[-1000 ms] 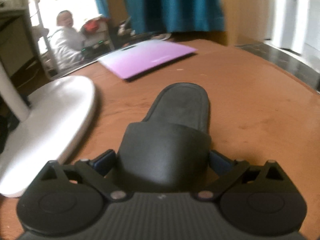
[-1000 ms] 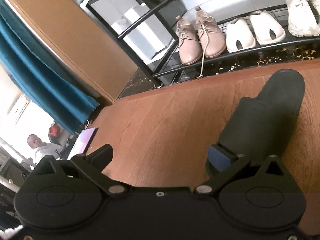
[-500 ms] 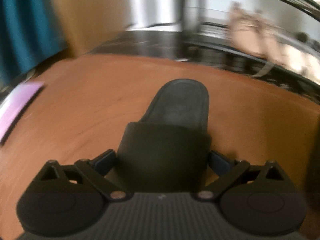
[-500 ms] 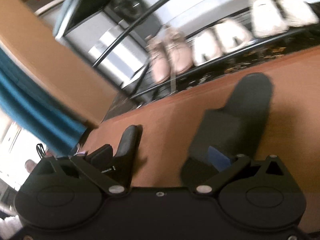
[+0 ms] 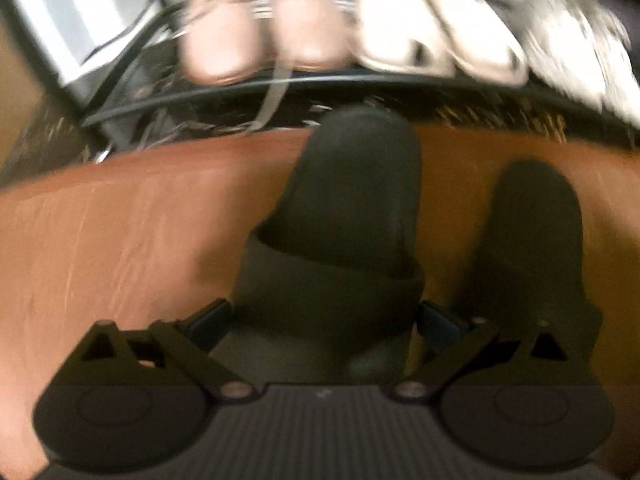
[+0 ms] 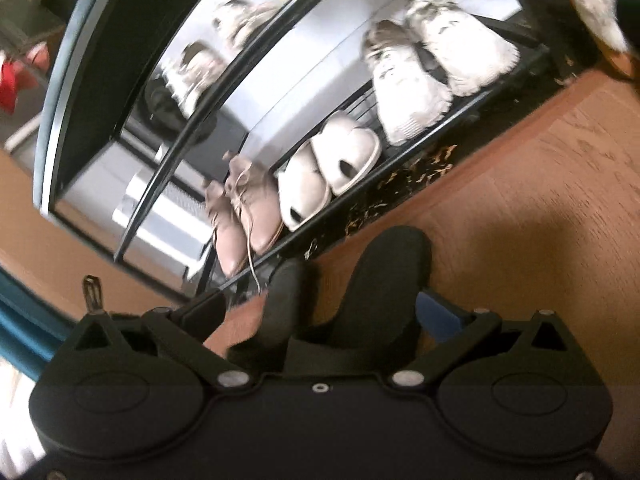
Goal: Organize scattered shoes
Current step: 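Bring the left tool's slide beside the right tool's slide before the rack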
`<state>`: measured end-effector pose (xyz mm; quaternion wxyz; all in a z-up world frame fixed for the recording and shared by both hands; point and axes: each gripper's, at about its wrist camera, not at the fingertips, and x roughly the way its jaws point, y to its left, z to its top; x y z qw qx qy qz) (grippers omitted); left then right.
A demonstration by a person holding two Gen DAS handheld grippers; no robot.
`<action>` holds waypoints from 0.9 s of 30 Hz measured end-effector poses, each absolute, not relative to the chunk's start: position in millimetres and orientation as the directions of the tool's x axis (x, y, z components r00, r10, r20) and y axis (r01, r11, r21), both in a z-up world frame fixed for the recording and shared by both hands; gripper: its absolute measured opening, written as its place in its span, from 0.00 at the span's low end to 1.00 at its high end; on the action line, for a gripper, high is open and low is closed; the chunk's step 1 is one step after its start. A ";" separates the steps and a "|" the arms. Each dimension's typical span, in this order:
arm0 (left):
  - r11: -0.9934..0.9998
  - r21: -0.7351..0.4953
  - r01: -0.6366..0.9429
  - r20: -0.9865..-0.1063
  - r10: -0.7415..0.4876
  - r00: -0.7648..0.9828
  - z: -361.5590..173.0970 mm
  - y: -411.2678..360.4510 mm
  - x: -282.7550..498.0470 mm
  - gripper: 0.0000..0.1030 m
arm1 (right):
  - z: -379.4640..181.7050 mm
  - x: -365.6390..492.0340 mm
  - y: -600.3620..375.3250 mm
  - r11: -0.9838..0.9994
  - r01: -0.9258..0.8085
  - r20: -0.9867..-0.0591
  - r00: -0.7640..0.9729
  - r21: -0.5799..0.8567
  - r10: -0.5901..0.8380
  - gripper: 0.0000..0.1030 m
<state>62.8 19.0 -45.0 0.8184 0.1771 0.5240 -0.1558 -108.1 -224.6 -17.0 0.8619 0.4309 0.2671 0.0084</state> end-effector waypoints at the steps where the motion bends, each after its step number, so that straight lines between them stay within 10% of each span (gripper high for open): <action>1: 0.882 0.138 0.451 -0.911 -0.065 0.407 -45.2 12.7 61.7 0.95 | -17.3 -107.9 -228.6 0.610 0.219 -0.443 0.863 0.761 0.243 1.00; 21: 0.951 -0.203 0.233 -0.875 -0.283 0.393 17.6 -36.5 -2.2 0.99 | -2.0 -126.8 -264.0 0.639 0.255 -0.411 0.905 0.726 0.105 1.00; 27: 0.983 -0.078 0.169 -0.715 -0.173 0.678 61.1 4.0 -27.8 0.99 | -10.2 -139.8 -249.5 0.760 0.292 -0.438 0.899 0.581 -0.010 1.00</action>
